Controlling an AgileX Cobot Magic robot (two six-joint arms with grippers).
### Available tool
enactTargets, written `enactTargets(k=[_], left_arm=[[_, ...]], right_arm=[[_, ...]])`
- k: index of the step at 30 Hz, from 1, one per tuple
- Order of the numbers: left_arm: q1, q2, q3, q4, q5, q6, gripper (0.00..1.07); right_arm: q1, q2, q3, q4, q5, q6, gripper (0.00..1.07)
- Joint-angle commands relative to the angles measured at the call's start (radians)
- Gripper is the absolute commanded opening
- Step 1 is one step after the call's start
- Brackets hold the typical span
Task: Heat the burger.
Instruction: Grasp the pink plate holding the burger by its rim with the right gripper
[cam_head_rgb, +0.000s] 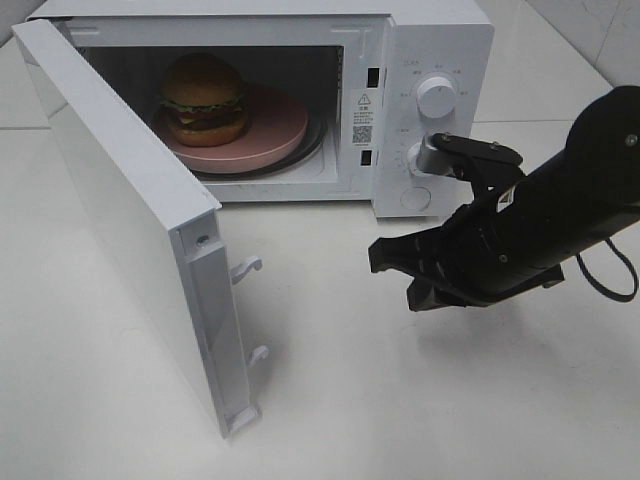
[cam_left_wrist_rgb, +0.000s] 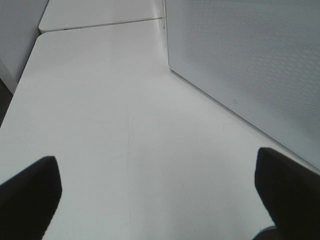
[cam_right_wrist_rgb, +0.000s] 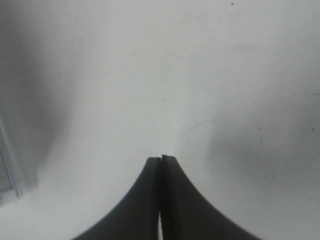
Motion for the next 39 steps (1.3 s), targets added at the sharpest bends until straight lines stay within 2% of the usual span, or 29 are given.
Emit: enactTargets(k=[1, 3, 5, 11, 13, 14, 16, 17, 18, 19, 21, 22, 24, 25, 27, 33, 35, 37, 38, 39], left_arm=[[-0.005, -0.005, 0.002, -0.003, -0.014, -0.003, 0.98], [-0.005, -0.005, 0.002, -0.003, -0.014, -0.003, 0.98], [-0.005, -0.005, 0.002, -0.003, -0.014, -0.003, 0.98], [-0.005, -0.005, 0.002, -0.003, -0.014, -0.003, 0.98], [-0.005, -0.005, 0.002, -0.003, -0.014, -0.003, 0.98], [-0.005, -0.005, 0.002, -0.003, -0.014, -0.003, 0.98], [-0.005, -0.005, 0.002, -0.003, -0.014, -0.003, 0.98], [-0.005, -0.005, 0.002, -0.003, -0.014, -0.003, 0.98], [-0.005, -0.005, 0.002, -0.003, -0.014, -0.003, 0.98], [-0.005, -0.005, 0.002, -0.003, -0.014, -0.003, 0.98], [-0.005, -0.005, 0.002, -0.003, -0.014, -0.003, 0.98], [-0.005, -0.005, 0.002, -0.003, -0.014, -0.003, 0.98], [-0.005, -0.005, 0.002, -0.003, -0.014, -0.003, 0.98], [-0.005, -0.005, 0.002, -0.003, -0.014, -0.003, 0.98], [-0.005, -0.005, 0.002, -0.003, -0.014, -0.003, 0.98], [-0.005, -0.005, 0.002, -0.003, -0.014, -0.003, 0.98], [-0.005, -0.005, 0.002, -0.003, -0.014, -0.003, 0.98], [-0.005, -0.005, 0.002, -0.003, -0.014, -0.003, 0.98], [-0.005, -0.005, 0.002, -0.003, -0.014, -0.003, 0.98], [-0.005, -0.005, 0.002, -0.003, -0.014, -0.003, 0.98]], right_arm=[[-0.005, -0.015, -0.057, -0.149, 0.198, -0.101, 0.02], [-0.005, -0.017, -0.067, -0.177, 0.227, -0.121, 0.02], [-0.005, -0.018, -0.112, -0.285, 0.357, -0.218, 0.03], [-0.005, -0.019, -0.150, -0.314, 0.438, -0.334, 0.03], [-0.005, -0.035, -0.181, -0.330, 0.467, -0.547, 0.04], [-0.005, -0.035, -0.181, -0.330, 0.467, -0.547, 0.04], [-0.005, -0.060, -0.194, -0.329, 0.455, -0.742, 0.04], [-0.005, -0.060, -0.194, -0.329, 0.455, -0.742, 0.04], [-0.005, -0.077, -0.196, -0.329, 0.448, -0.921, 0.04], [-0.005, -0.077, -0.196, -0.329, 0.448, -0.921, 0.04], [-0.005, -0.091, -0.202, -0.329, 0.451, -1.177, 0.04], [-0.005, -0.091, -0.202, -0.329, 0.451, -1.177, 0.04], [-0.005, -0.094, -0.202, -0.325, 0.451, -1.389, 0.05], [-0.005, -0.094, -0.202, -0.325, 0.451, -1.389, 0.05], [-0.005, -0.094, -0.202, -0.325, 0.451, -1.554, 0.05], [-0.001, -0.094, -0.202, -0.325, 0.402, -1.646, 0.07], [-0.001, -0.094, -0.202, -0.325, 0.335, -1.646, 0.16], [-0.001, -0.094, -0.202, -0.325, 0.317, -1.646, 0.20], [-0.001, -0.094, -0.202, -0.319, 0.272, -1.645, 0.34], [-0.001, -0.094, -0.202, -0.319, 0.272, -1.645, 0.34]])
